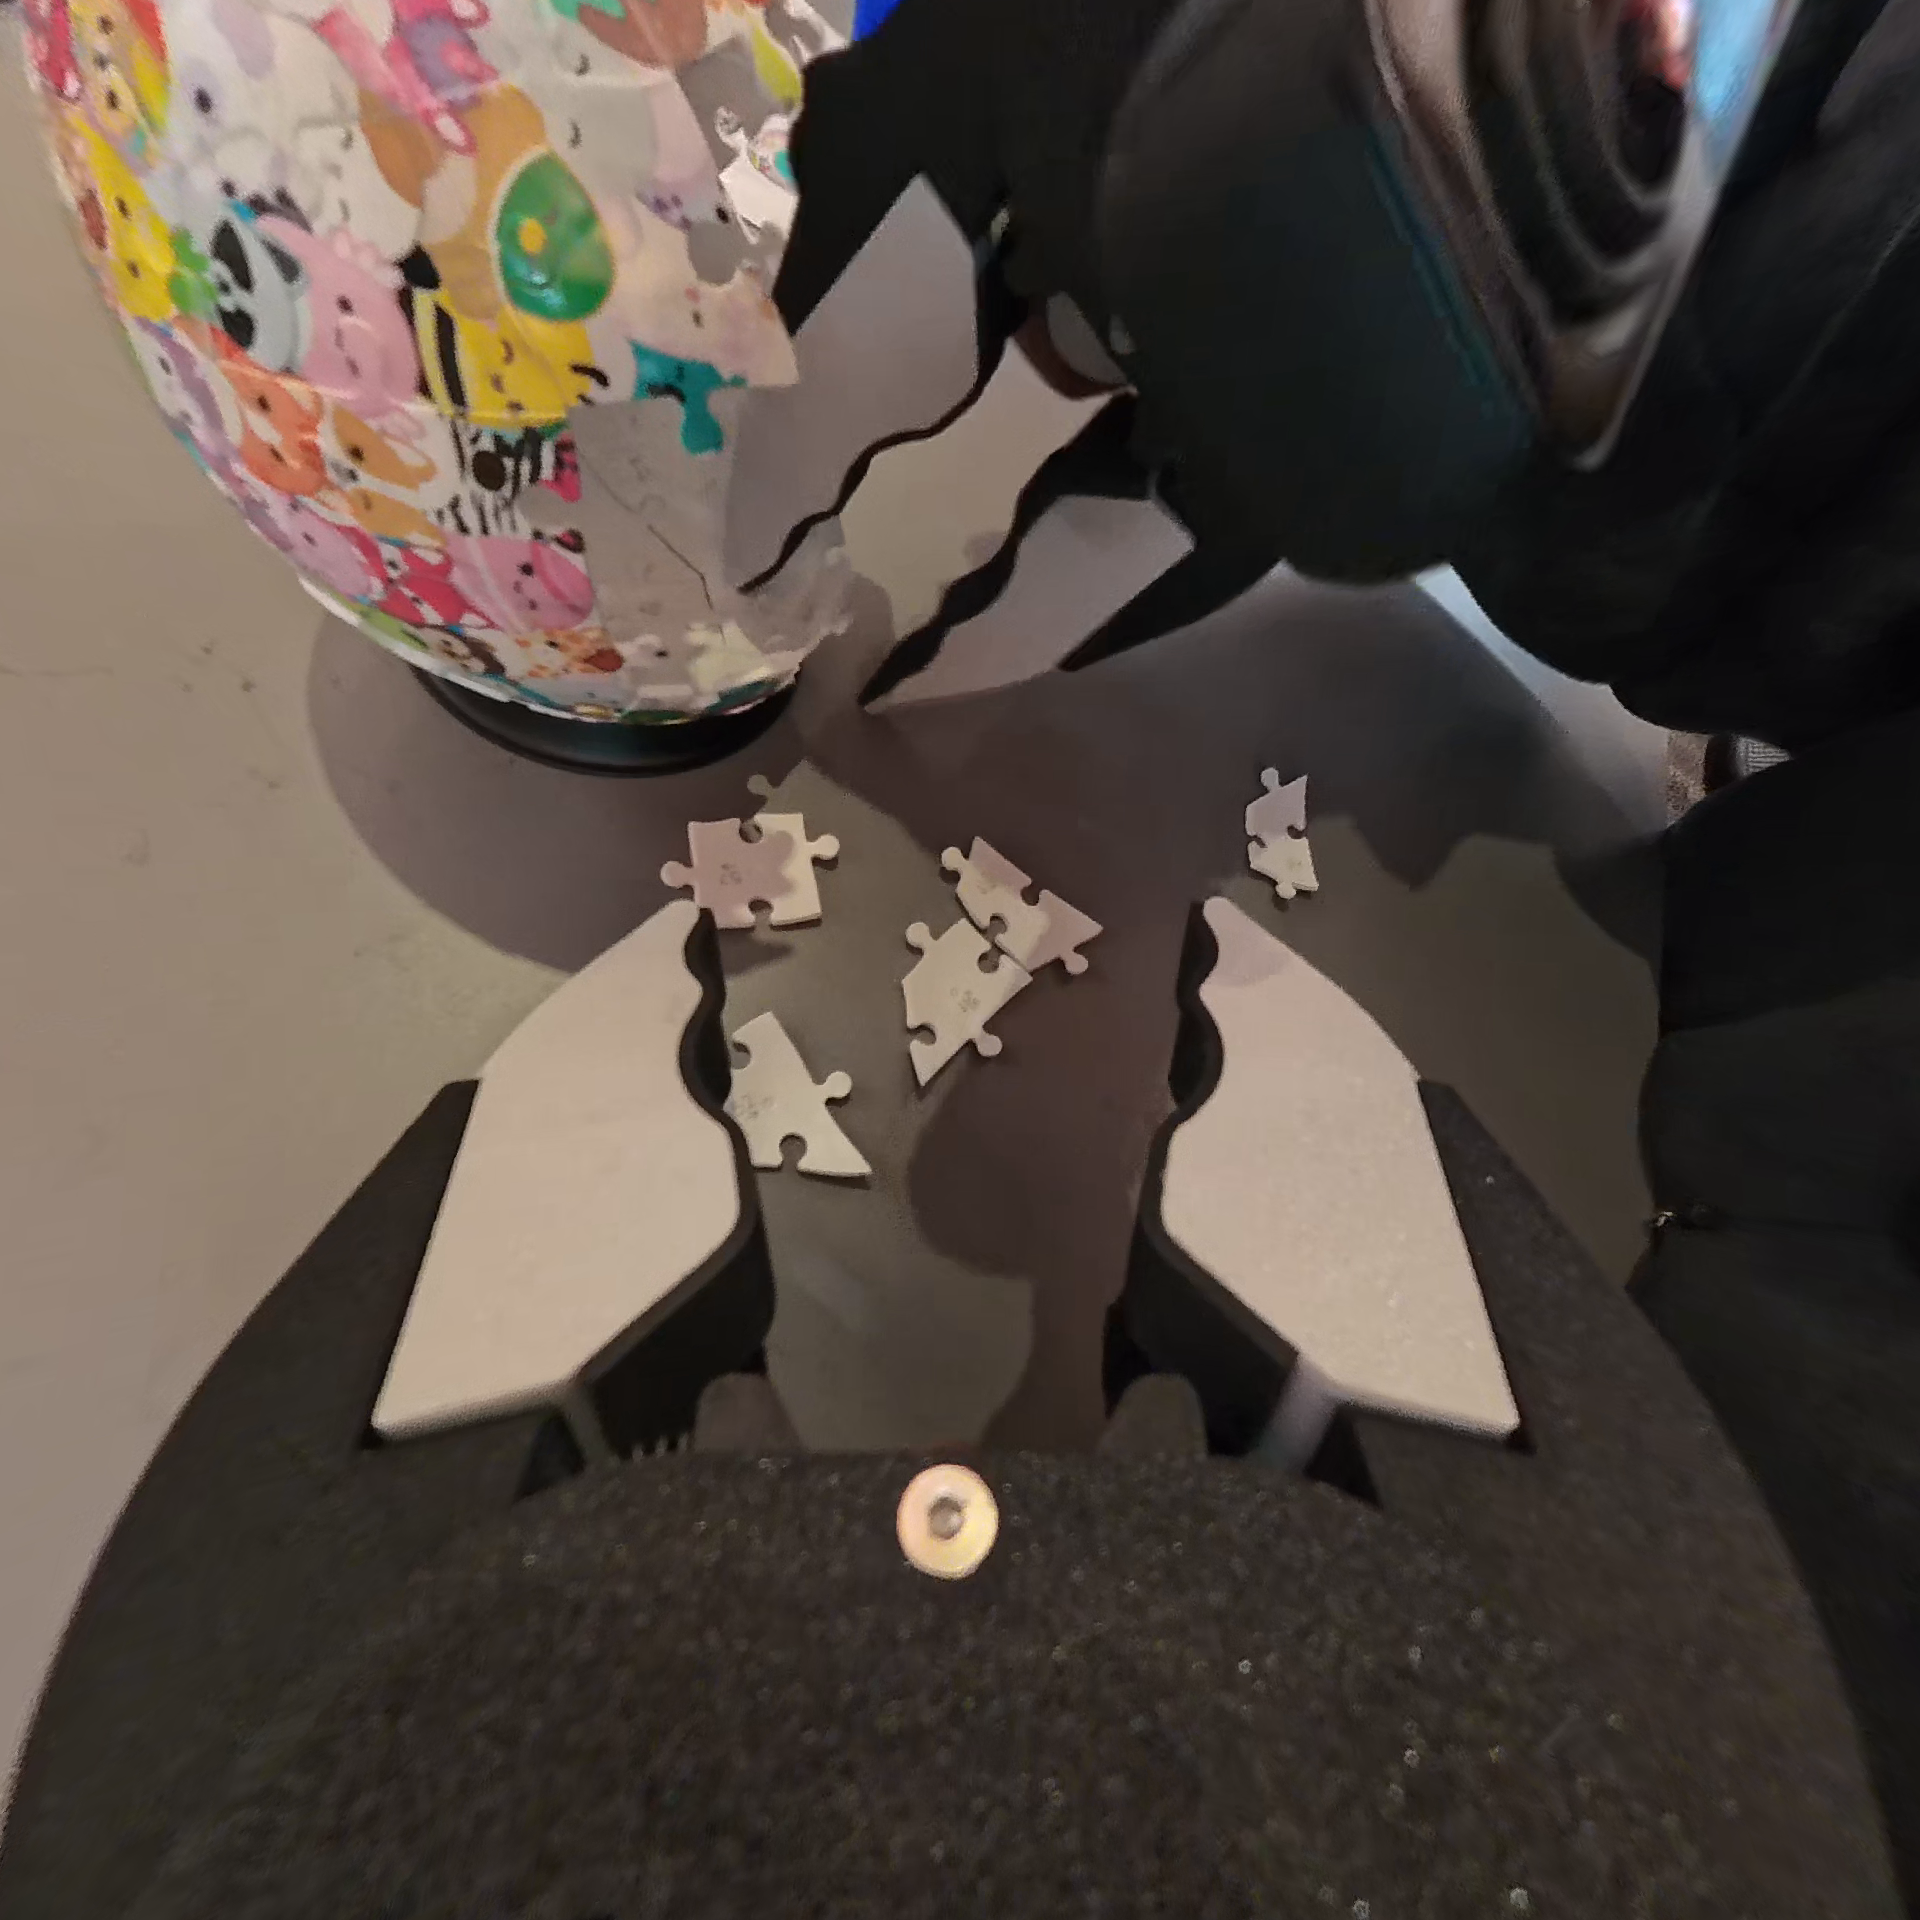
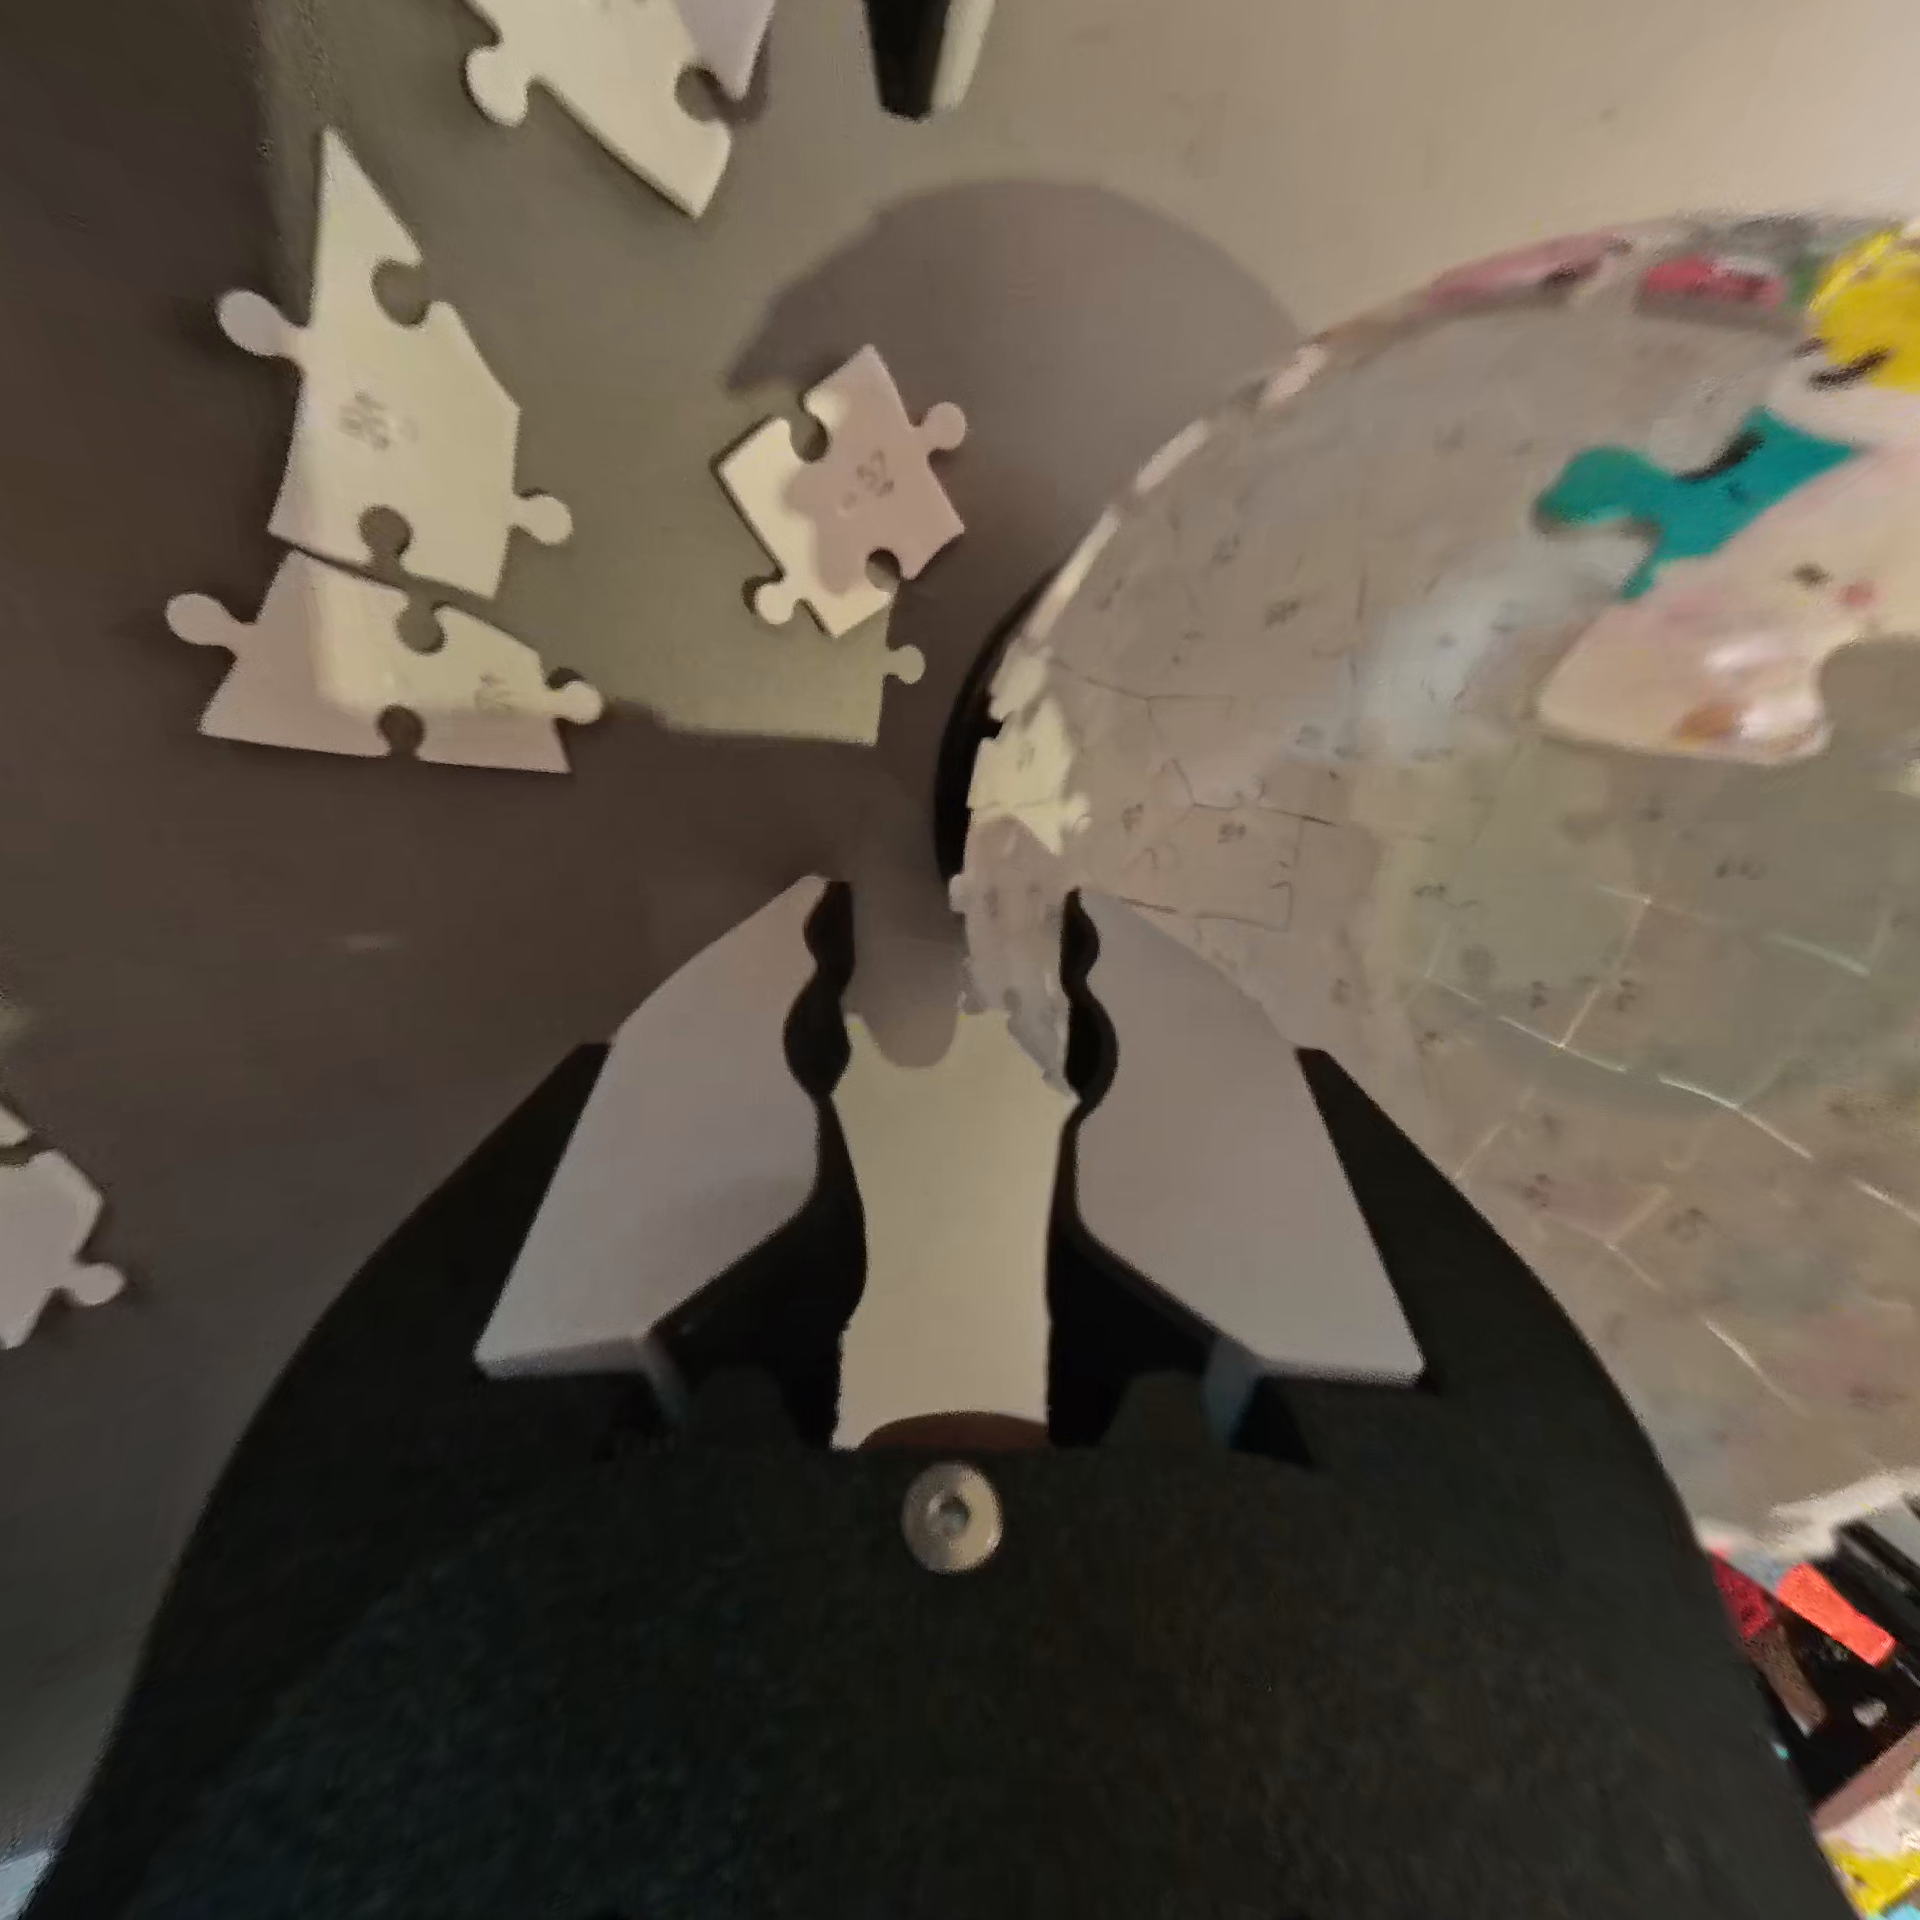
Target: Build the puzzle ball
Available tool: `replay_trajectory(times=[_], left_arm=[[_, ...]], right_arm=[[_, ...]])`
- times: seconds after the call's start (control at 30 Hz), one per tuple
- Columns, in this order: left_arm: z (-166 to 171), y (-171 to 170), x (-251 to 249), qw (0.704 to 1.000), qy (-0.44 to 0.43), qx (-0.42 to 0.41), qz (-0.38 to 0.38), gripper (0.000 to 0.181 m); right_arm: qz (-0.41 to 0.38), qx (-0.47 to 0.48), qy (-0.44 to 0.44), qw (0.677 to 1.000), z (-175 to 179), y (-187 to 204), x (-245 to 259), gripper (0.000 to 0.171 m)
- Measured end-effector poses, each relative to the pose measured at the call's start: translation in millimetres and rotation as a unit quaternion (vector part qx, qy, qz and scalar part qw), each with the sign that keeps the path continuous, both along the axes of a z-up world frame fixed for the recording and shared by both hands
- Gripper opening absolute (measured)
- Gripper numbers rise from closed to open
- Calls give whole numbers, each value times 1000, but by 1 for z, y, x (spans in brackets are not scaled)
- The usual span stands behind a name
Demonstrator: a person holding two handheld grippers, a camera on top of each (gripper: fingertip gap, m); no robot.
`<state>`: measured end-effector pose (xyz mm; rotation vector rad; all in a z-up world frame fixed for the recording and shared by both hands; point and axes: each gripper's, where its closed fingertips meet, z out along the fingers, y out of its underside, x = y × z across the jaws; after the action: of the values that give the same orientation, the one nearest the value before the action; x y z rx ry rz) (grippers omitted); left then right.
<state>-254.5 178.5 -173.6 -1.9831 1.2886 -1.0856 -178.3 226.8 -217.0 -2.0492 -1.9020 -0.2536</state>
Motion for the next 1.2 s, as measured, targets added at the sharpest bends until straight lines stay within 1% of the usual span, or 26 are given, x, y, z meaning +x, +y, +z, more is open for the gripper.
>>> replay_trajectory(times=[0.03, 0.13, 0.17, 0.23, 0.3, 0.37, 0.43, 0.47, 0.5, 0.57, 0.6, 0.63, 0.67, 0.7, 0.73, 0.8, 0.83, 0.93, 1.0, 1.1, 1.2], left_arm=[[0, 0, 0, 1000, 0, 1, 1, 83], [1, 5, -4, 1000, -1, 9, 9, 83], [2, 9, -5, 1000, -4, 11, 15, 83], [6, 18, -6, 999, -19, 13, 27, 87], [9, 32, -6, 999, -29, 31, 32, 91], [10, 51, -6, 997, -24, 62, 34, 99], [9, 64, -4, 997, -21, 79, 17, 104], [8, 68, -2, 996, -19, 82, 2, 107], [7, 72, 2, 996, -14, 83, -14, 110], [1, 79, 6, 997, 7, 72, -40, 113], [-2, 81, 7, 997, 21, 64, -46, 113], [-4, 82, 6, 997, 32, 59, -46, 113], [-6, 81, 3, 997, 40, 57, -44, 113], [-7, 79, 1, 997, 43, 56, -38, 113], [-7, 75, -1, 997, 39, 53, -32, 112], [-8, 65, -5, 999, 30, 41, -17, 110], [-7, 60, -6, 999, 28, 34, -8, 110], [-1, 38, -6, 1000, 12, 28, 3, 106], [2, 23, -7, 999, 14, 42, 5, 104], [4, 9, -12, 997, 27, 69, 11, 103], [5, 1, -17, 997, 26, 71, 16, 102]], right_arm=[[-4, 2, 11, 1000, 4, -4, -2, 45], [-3, 62, 109, 992, 32, -16, -7, 45], [-11, 82, 141, 987, 42, -18, -4, 51], [-49, 107, 204, 972, 55, -18, 10, 73], [-84, 98, 251, 959, 55, -14, 28, 75], [-107, 100, 264, 953, 47, 0, 50, 80], [-100, 102, 195, 970, 29, 12, 72, 89], [-87, 108, 171, 976, 26, 19, 76, 88], [-73, 104, 175, 976, 24, 23, 72, 84], [-65, 70, 195, 976, 24, 23, 63, 65], [-76, 61, 194, 976, 27, 21, 64, 64], [-89, 57, 193, 975, 31, 15, 66, 66], [-85, 53, 198, 975, 36, 5, 66, 66], [-57, 51, 202, 976, 39, -10, 60, 63], [-26, 74, 197, 977, 42, -19, 52, 55], [40, 138, 147, 979, 44, -26, 36, 43], [66, 146, 115, 980, 40, -28, 31, 37], [96, 158, 55, 981, 39, -13, 23, 40], [125, 175, 12, 976, 40, 2, 23, 37], [177, 177, -54, 967, 28, 11, 26, 33], [221, 195, -79, 952, 19, 16, 26, 29]])
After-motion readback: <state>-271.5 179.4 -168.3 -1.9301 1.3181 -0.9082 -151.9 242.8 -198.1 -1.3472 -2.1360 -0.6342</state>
